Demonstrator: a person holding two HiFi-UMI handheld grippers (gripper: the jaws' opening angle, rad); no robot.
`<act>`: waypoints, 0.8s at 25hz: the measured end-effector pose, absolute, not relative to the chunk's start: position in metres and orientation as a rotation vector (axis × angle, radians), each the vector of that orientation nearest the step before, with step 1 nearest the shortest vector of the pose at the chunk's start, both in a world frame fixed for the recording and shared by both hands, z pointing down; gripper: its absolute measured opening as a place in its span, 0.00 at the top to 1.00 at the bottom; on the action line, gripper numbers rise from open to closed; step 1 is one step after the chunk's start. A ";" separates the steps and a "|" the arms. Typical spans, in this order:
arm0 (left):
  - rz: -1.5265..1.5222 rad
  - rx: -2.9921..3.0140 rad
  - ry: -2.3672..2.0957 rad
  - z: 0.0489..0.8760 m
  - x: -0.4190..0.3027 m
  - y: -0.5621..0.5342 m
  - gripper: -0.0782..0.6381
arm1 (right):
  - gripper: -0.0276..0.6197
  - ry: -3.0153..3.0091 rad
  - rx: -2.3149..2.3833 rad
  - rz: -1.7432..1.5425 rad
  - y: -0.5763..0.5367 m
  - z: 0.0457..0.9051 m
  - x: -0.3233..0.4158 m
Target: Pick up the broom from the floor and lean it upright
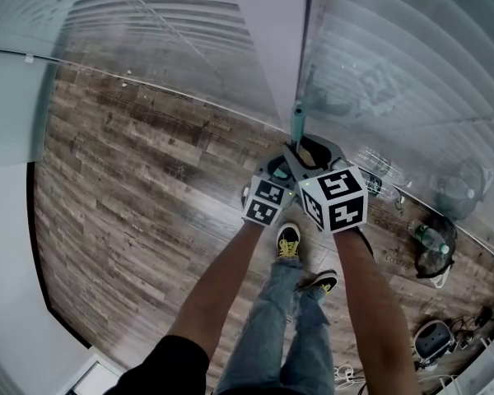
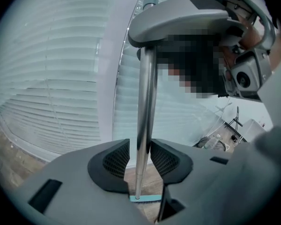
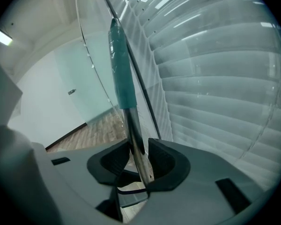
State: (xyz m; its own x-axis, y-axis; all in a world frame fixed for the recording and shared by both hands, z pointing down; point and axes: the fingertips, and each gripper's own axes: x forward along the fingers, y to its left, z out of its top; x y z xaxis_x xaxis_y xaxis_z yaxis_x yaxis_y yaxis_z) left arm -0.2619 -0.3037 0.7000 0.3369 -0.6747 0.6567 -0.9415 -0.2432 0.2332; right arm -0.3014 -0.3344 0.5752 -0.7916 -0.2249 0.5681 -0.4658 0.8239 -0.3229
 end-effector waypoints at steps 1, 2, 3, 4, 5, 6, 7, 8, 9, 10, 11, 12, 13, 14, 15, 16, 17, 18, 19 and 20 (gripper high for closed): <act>0.582 2.005 -1.405 0.701 -0.262 -0.301 0.70 | 0.76 -2.489 0.511 0.623 -0.334 0.575 -0.300; 0.589 2.006 -1.401 0.703 -0.262 -0.299 0.69 | 0.75 -2.493 0.512 0.615 -0.334 0.574 -0.298; 0.593 2.008 -1.397 0.703 -0.262 -0.298 0.68 | 0.75 -2.497 0.513 0.601 -0.335 0.574 -0.295; 0.593 2.009 -1.393 0.704 -0.261 -0.297 0.67 | 0.75 -2.500 0.512 0.588 -0.335 0.573 -0.292; 0.590 2.010 -1.389 0.703 -0.261 -0.295 0.65 | 0.74 -2.505 0.512 0.583 -0.335 0.571 -0.287; 0.586 2.008 -1.385 0.703 -0.260 -0.294 0.64 | 0.74 -2.509 0.510 0.586 -0.333 0.570 -0.283; 0.582 2.004 -1.386 0.701 -0.260 -0.293 0.63 | 0.74 -2.513 0.508 0.594 -0.332 0.568 -0.279; 0.580 2.000 -1.390 0.699 -0.259 -0.292 0.63 | 0.74 -2.514 0.507 0.600 -0.330 0.566 -0.276; 0.580 1.997 -1.395 0.697 -0.258 -0.292 0.63 | 0.74 -2.514 0.507 0.598 -0.329 0.564 -0.273; 0.580 1.998 -1.399 0.694 -0.257 -0.293 0.63 | 0.74 -2.514 0.510 0.589 -0.328 0.562 -0.271; 0.581 2.002 -1.400 0.692 -0.256 -0.295 0.63 | 0.74 -2.515 0.513 0.578 -0.328 0.560 -0.270; 0.584 2.007 -1.401 0.691 -0.256 -0.296 0.63 | 0.74 -2.515 0.517 0.573 -0.329 0.559 -0.269; 0.588 2.009 -1.402 0.691 -0.257 -0.297 0.63 | 0.74 -2.514 0.522 0.575 -0.328 0.558 -0.267; 0.590 2.007 -1.404 0.691 -0.257 -0.296 0.63 | 0.74 -2.511 0.527 0.579 -0.327 0.557 -0.264; 0.591 2.005 -1.409 0.690 -0.258 -0.295 0.63 | 0.74 -2.509 0.532 0.579 -0.325 0.556 -0.261; 0.590 2.002 -1.415 0.689 -0.259 -0.294 0.63 | 0.74 -2.507 0.535 0.572 -0.323 0.554 -0.256; 0.587 1.997 -1.422 0.686 -0.260 -0.293 0.63 | 0.74 -2.506 0.535 0.559 -0.320 0.551 -0.250; 0.584 1.991 -1.428 0.683 -0.262 -0.289 0.63 | 0.74 -2.505 0.531 0.544 -0.316 0.546 -0.242; 0.579 1.984 -1.435 0.679 -0.265 -0.284 0.63 | 0.74 -2.504 0.525 0.526 -0.312 0.541 -0.233; 0.570 1.977 -1.444 0.673 -0.269 -0.277 0.63 | 0.74 -2.501 0.519 0.508 -0.307 0.535 -0.221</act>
State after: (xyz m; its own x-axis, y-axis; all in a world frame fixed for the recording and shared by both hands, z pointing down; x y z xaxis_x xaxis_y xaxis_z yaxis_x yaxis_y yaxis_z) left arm -0.2689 -0.2770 0.6730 0.3097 -0.6841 0.6603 -0.9507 -0.2122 0.2261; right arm -0.2211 -0.3066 0.5354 -0.7854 -0.2558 0.5637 -0.4555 0.8555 -0.2464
